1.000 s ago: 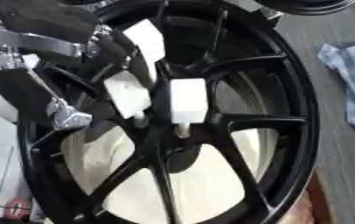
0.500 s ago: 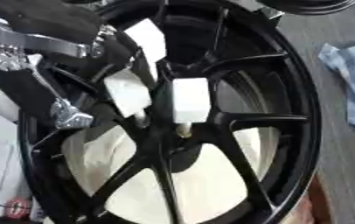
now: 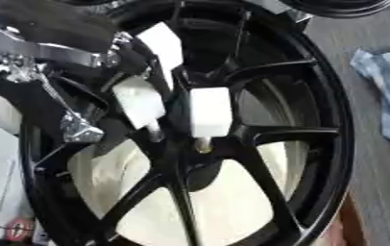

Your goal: Pull the pin out of the wheel hub.

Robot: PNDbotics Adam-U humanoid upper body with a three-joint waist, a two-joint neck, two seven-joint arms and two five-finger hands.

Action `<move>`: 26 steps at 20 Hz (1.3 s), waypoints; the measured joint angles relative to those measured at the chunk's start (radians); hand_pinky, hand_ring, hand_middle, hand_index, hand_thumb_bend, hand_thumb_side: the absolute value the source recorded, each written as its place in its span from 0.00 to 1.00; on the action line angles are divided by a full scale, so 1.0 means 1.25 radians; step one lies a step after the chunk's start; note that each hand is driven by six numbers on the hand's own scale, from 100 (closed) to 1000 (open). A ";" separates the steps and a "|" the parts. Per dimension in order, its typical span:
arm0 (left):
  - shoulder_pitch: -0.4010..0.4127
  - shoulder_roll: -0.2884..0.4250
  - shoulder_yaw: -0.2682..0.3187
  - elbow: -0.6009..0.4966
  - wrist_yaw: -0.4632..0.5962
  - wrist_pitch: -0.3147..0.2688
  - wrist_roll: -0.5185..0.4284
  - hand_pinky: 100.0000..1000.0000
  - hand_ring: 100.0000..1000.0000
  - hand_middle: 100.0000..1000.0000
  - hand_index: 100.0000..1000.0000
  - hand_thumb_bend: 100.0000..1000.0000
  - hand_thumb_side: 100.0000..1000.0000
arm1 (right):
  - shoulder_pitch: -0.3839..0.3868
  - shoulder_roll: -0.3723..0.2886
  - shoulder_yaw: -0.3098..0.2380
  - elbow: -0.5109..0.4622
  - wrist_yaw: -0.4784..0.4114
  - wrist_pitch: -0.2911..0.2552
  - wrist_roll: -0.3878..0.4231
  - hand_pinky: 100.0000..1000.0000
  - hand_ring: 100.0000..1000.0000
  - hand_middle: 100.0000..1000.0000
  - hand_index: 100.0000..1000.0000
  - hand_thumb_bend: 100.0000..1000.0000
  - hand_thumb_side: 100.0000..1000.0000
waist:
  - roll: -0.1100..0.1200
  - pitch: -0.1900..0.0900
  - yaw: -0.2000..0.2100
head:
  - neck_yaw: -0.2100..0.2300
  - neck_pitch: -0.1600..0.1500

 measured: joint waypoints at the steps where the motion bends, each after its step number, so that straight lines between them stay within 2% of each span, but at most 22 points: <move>1: 0.000 0.000 0.000 0.001 -0.003 0.000 0.000 0.79 0.73 0.73 0.86 0.08 0.13 | 0.000 0.000 0.000 0.000 0.000 0.000 0.000 0.65 0.52 0.60 0.81 0.00 0.64 | 0.000 0.000 0.000 | 0.000 -0.002; 10: -0.011 -0.007 0.000 0.005 -0.015 0.004 0.000 0.77 0.72 0.71 0.81 0.09 0.14 | 0.000 0.001 0.002 0.000 0.005 0.003 0.003 0.65 0.52 0.61 0.81 0.00 0.65 | 0.000 0.000 0.000 | -0.009 -0.017; 16: -0.016 -0.010 -0.002 0.006 -0.027 0.004 0.000 0.73 0.63 0.61 0.74 0.10 0.14 | 0.000 0.008 0.002 0.000 0.006 0.004 0.003 0.65 0.52 0.61 0.81 0.00 0.65 | 0.000 0.001 0.000 | -0.010 -0.020; 22: -0.021 -0.013 -0.005 0.006 -0.042 0.004 0.000 0.71 0.57 0.56 0.73 0.12 0.14 | -0.001 0.008 0.002 0.000 0.006 0.006 0.005 0.66 0.52 0.61 0.81 0.00 0.65 | 0.001 0.003 -0.002 | -0.010 -0.024; 26: -0.024 -0.014 -0.010 0.010 -0.053 0.004 0.000 0.69 0.52 0.49 0.68 0.10 0.15 | -0.001 0.008 0.002 0.000 0.006 0.009 0.005 0.66 0.52 0.61 0.82 0.00 0.65 | 0.001 0.003 -0.003 | -0.010 -0.027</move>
